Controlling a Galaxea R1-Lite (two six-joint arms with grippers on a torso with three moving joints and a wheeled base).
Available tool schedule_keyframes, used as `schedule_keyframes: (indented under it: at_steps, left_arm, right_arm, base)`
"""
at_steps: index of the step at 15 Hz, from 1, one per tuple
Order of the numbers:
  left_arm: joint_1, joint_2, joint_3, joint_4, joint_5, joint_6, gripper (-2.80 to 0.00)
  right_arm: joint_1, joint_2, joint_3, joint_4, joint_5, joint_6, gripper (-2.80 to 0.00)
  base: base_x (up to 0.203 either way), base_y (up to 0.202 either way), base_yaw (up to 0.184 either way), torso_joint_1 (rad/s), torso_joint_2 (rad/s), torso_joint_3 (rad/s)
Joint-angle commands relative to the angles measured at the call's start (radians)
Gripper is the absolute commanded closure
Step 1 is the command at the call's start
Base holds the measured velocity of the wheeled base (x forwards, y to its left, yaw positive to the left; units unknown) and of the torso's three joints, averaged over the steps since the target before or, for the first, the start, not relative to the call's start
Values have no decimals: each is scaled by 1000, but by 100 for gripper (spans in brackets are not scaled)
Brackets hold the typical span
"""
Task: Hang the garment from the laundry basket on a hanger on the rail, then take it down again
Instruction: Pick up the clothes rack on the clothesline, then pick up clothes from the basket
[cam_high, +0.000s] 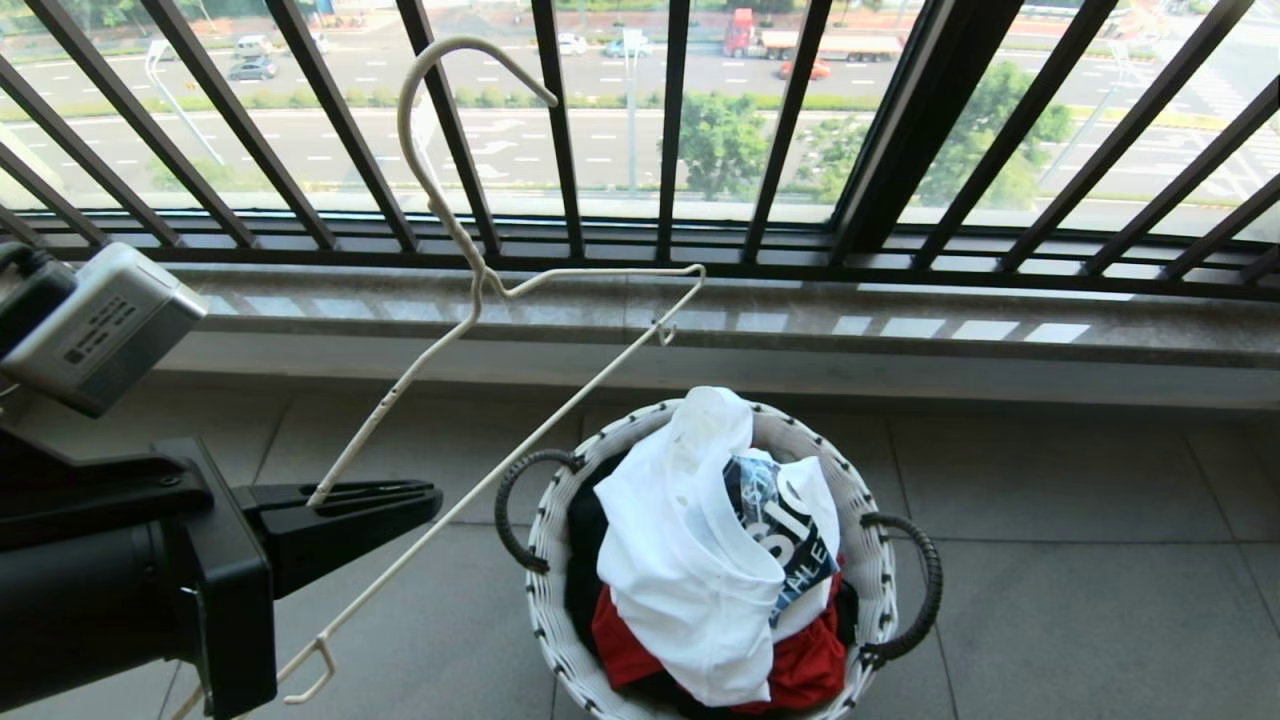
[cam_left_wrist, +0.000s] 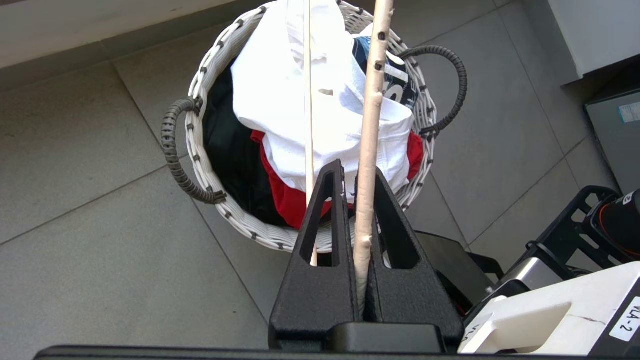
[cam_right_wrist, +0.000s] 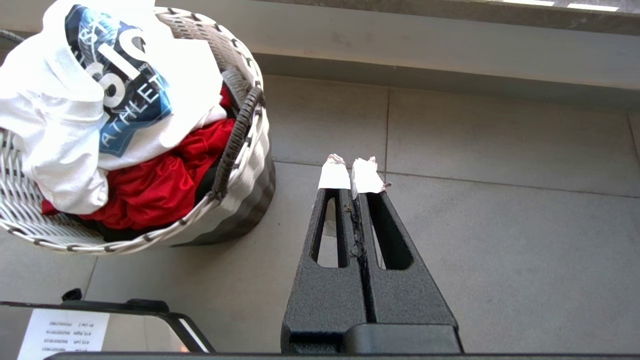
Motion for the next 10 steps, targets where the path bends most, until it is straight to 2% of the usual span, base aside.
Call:
schedule_keyframes:
  at_steps: [1, 4, 7, 10]
  left_arm:
    - [0, 3, -7, 0, 1, -2, 0]
    - [0, -3, -14, 0, 8, -3, 0]
    - [0, 3, -45, 31, 63, -5, 0]
    - [0, -11, -66, 79, 73, -5, 0]
  right_arm:
    - [1, 187, -108, 11, 4, 1, 0]
    - [2, 389, -228, 15, 40, 1, 0]
    - [6, 642, -331, 15, 84, 1, 0]
    - [56, 931, -457, 14, 118, 3, 0]
  base:
    - [0, 0, 0, 0, 0, 0]
    - [0, 0, 0, 0, 0, 0]
    - [0, 0, 0, 0, 0, 0]
    - [0, 0, 0, 0, 0, 0]
